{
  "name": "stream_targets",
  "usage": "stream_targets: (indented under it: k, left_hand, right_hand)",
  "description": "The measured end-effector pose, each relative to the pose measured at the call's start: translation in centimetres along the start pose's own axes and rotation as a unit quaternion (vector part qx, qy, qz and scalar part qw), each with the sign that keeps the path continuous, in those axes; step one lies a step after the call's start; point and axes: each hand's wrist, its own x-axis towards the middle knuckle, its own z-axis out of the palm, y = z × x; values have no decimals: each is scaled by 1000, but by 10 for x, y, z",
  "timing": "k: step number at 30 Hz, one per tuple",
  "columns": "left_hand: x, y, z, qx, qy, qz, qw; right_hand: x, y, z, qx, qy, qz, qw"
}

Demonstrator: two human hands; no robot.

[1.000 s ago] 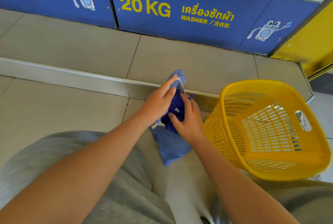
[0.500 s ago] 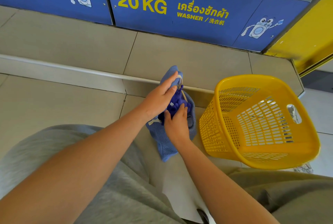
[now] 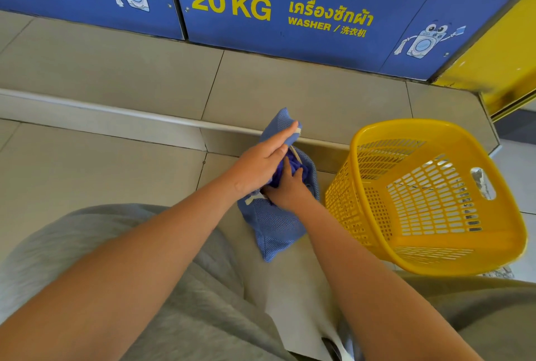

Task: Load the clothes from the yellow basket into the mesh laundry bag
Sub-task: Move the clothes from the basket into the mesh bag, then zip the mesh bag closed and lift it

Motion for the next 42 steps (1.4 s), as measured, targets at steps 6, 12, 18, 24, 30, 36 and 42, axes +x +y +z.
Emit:
stream_targets:
  k: [6, 12, 18, 24, 30, 36, 42]
  left_hand:
    - [-3, 1, -10, 9, 3, 24, 1000]
    - [-16, 5, -19, 14, 2, 23, 1000]
    - [-25, 5, -37, 261, 81, -45, 961]
    - [-37, 7, -42, 251, 74, 14, 965]
    - [-55, 10, -35, 221, 60, 41, 972]
    - [-39, -11, -58, 299, 117, -79, 944]
    - [-33, -8, -51, 343, 104, -82, 930]
  right_hand:
    - [4, 0, -52, 219, 267, 13, 938]
    - [24, -7, -51, -61, 206, 4, 977]
    - [22, 8, -61, -268, 201, 49, 941]
    - [21, -14, -50, -206, 171, -40, 963]
    - [30, -14, -44, -274, 181, 3, 944]
    - [18, -22, -69, -304, -3, 46, 951]
    - [7, -35, -85, -193, -51, 58, 978]
